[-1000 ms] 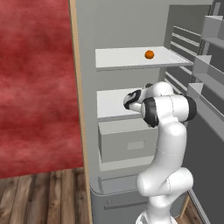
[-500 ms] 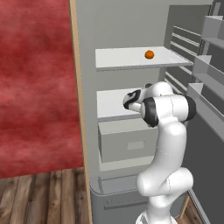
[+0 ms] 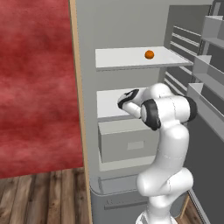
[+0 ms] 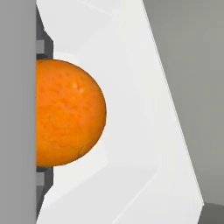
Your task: Pick the tangerine and orange from the fridge and place them inside the tupperware on the counter.
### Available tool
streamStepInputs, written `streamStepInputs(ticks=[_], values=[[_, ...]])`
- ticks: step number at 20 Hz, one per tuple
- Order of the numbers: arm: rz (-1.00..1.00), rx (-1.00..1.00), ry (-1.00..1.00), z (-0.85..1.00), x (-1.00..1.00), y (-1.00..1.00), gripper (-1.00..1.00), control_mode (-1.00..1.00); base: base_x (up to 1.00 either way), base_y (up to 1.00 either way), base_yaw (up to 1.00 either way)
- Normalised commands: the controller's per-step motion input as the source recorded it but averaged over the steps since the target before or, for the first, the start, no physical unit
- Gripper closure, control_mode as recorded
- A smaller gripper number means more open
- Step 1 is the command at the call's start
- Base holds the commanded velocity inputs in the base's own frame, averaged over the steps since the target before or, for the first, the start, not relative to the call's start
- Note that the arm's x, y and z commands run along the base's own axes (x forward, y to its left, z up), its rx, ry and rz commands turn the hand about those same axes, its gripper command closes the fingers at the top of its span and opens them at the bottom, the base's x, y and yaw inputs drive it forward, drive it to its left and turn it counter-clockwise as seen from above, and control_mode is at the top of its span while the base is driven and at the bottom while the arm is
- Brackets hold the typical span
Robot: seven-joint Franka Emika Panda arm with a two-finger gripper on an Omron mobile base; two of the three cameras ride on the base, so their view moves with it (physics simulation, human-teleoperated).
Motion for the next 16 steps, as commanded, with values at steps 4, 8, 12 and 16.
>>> streamStepInputs(ticks=[4,8,12,16], values=[[0.0,0.0,-0.17,0.18,-0.59,0.06,1.0,-1.0,0.0,0.0,0.0],[0.0,0.0,-0.03,0.55,-0.59,0.01,1.0,-1.0,0.0,0.0,0.0],[0.0,0.02,0.0,0.9,-0.56,0.0,1.0,-1.0,0.0,0.0,0.0],[0.01,0.06,0.0,0.96,-0.56,0.0,1.0,-1.0,0.0,0.0,0.0]])
